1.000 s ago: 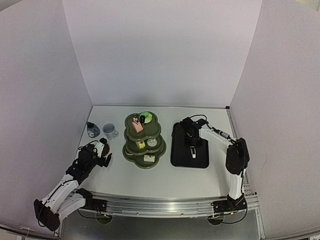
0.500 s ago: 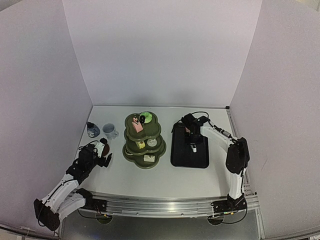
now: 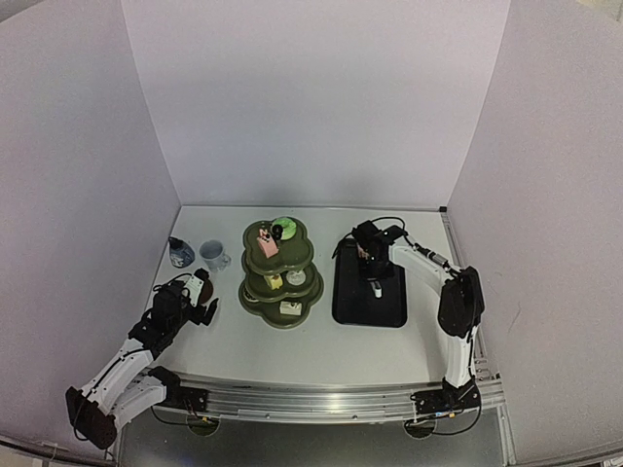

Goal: Serve the afternoon tea

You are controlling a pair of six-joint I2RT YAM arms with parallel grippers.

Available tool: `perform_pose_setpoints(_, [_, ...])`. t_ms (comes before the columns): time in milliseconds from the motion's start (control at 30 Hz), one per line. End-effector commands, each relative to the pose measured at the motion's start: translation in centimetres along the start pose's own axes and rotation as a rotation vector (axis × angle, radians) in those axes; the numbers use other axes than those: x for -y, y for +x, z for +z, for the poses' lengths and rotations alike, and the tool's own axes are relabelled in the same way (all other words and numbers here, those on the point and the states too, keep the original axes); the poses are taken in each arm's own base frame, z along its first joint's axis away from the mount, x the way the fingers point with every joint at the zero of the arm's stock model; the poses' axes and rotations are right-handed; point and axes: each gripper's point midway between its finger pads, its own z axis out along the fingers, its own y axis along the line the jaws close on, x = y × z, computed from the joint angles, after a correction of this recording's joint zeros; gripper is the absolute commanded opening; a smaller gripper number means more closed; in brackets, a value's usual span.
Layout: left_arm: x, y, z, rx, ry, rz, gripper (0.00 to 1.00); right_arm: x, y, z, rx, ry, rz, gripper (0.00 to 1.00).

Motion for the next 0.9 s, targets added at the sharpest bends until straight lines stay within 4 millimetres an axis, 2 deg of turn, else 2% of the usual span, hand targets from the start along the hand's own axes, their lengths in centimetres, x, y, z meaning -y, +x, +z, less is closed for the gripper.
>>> perform_pose_setpoints(0, [-0.2,-0.8,0.0,0.034,-0.006,-0.007,1.0,-0.3,-1.1,-6.6,0.132,-0.102,-0.018,0.0])
perform_pose_setpoints(133, [0.0,-0.9,-0.1,0.045,0.005,-0.023,0.99,-0.2,-1.4,-12.2,0.253,-0.16,-0.072,0.0])
perform_pose_setpoints(300, [0.2,-1.1,-0.1,0.051,0.018,-0.031,1.0,-0.4,-0.5,-18.9,0.38,-0.272,-0.141,0.0])
perform_pose_setpoints(400, [0.3,-0.9,-0.1,0.047,0.024,-0.031,1.0,-2.3,1.1,-22.5,0.426,-0.386,-0.245,0.0])
perform_pose_setpoints(500, [0.3,-0.9,-0.1,0.047,0.021,-0.031,1.0,-4.9,3.6,-25.8,0.456,-0.494,-0.368,0.0])
perform_pose_setpoints(600, [0.2,-0.8,-0.1,0.048,0.019,-0.03,1.0,-6.6,5.6,-27.3,0.43,-0.592,-0.408,0.0])
perform_pose_setpoints(733, [0.3,-0.7,0.0,0.043,0.02,-0.028,1.0,-8.8,8.4,-27.7,0.33,-0.708,-0.415,0.0])
perform_pose_setpoints(867, [0.3,-0.7,0.0,0.042,0.022,-0.028,1.0,-8.7,9.6,-26.9,0.296,-0.69,-0.384,0.0])
